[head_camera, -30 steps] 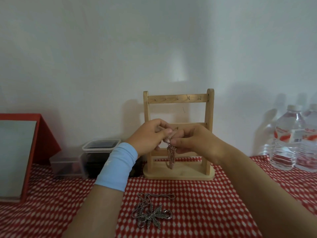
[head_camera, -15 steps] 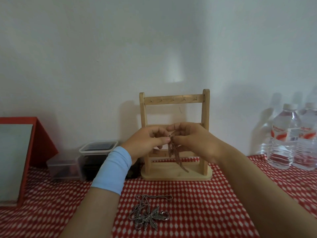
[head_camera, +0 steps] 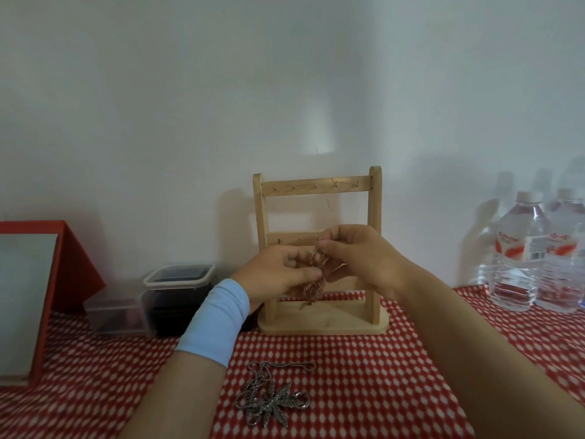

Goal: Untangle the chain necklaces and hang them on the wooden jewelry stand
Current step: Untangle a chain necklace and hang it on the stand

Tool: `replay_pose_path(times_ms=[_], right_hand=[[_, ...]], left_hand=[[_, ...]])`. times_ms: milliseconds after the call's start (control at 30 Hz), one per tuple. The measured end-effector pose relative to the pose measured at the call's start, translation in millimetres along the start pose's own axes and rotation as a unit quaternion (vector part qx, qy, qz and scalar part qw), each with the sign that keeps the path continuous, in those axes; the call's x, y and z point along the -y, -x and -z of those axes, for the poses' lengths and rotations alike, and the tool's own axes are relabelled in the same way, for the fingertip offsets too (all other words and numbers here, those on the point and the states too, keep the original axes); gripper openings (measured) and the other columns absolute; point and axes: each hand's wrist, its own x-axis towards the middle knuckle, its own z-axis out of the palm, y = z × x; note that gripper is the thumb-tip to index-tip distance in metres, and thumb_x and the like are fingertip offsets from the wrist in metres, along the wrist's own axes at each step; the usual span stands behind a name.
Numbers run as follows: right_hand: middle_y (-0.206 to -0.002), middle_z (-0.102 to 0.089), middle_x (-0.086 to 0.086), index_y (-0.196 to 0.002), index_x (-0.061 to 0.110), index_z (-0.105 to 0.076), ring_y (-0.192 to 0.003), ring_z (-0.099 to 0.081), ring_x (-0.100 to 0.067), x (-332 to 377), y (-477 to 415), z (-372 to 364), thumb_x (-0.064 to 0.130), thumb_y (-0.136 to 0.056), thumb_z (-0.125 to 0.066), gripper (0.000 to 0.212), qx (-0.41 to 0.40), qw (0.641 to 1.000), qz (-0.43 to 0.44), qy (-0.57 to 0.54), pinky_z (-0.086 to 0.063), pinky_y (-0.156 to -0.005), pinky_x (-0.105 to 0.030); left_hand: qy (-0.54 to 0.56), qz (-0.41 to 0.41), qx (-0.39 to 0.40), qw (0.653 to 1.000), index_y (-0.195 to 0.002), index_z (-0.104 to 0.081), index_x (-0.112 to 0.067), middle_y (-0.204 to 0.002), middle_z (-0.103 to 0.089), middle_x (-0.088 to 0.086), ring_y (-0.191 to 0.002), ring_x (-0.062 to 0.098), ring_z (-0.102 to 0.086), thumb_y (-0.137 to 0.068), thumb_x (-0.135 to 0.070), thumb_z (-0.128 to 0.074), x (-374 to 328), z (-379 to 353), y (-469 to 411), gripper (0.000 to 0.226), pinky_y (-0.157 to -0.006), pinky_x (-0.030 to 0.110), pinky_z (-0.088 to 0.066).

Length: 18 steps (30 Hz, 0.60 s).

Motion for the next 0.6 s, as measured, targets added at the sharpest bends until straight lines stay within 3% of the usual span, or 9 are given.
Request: replay_pose_path(times_ms=[100, 200, 333, 433, 600], right_hand=[[-0.073, -0.067, -0.007, -0.101, 0.007, -0.063, -0.054, -0.064, -0.016, 0.5, -0.6, -2.3, 0.013, -0.102, -0.060, 0.008, -0.016, 1.000, -0.006, 0.009, -0.062, -0.057, -0.035], [-0.069, -0.061, -0.006, -0.110, 0.011, -0.058, -0.047, -0.054, -0.016, -0.9, -1.8, -5.9, 0.018, -0.101, -0.064, 0.014, -0.021, 0.999, -0.024, 0.029, -0.063, -0.056, -0.041], [-0.081, -0.067, -0.005, -0.105, 0.011, -0.063, -0.055, -0.062, -0.018, 2.8, 1.1, -7.8, 0.026, -0.095, -0.072, 0.020, -0.052, 0.993, -0.004, 0.106, -0.062, -0.053, -0.037], [-0.082, -0.073, -0.005, -0.093, 0.007, -0.073, -0.060, -0.067, -0.017, 7.1, 4.9, -3.7, 0.032, -0.093, -0.073, 0.025, -0.024, 0.997, 0.017, 0.069, -0.062, -0.057, -0.034], [-0.081, -0.079, -0.008, -0.098, 0.002, -0.074, -0.068, -0.072, -0.017, 3.5, 5.3, -3.4, 0.009, -0.084, -0.082, 0.017, 0.013, 0.997, 0.020, 0.077, -0.063, -0.064, -0.028]], left_hand=[[0.024, -0.005, -0.004, 1.000, -0.110, -0.070, -0.009, -0.105, -0.073, 0.020, -0.090, 0.029, -0.070, -0.095, -0.017, -0.061, -1.6, 0.6, -0.1, 0.019, -0.088, 0.047, -0.057], [0.031, 0.004, -0.002, 1.000, -0.109, -0.070, -0.012, -0.103, -0.073, 0.016, -0.088, 0.025, -0.069, -0.099, -0.025, -0.054, -0.4, 3.3, -0.8, 0.023, -0.085, 0.044, -0.057], [0.120, 0.016, -0.011, 0.993, -0.108, -0.067, -0.003, -0.085, -0.069, 0.010, -0.073, 0.019, -0.066, -0.099, -0.026, -0.054, -1.4, 2.4, -1.0, 0.028, -0.077, 0.042, -0.059], [0.174, 0.015, -0.045, 0.984, -0.105, -0.069, -0.001, -0.073, -0.065, 0.003, -0.063, 0.015, -0.061, -0.097, -0.025, -0.057, -3.8, 3.1, -1.6, 0.027, -0.070, 0.038, -0.060], [0.169, 0.015, -0.034, 0.985, -0.105, -0.070, -0.003, -0.084, -0.067, 0.013, -0.063, 0.015, -0.063, -0.091, -0.023, -0.065, -8.0, 6.0, 2.4, 0.025, -0.062, 0.031, -0.060]])
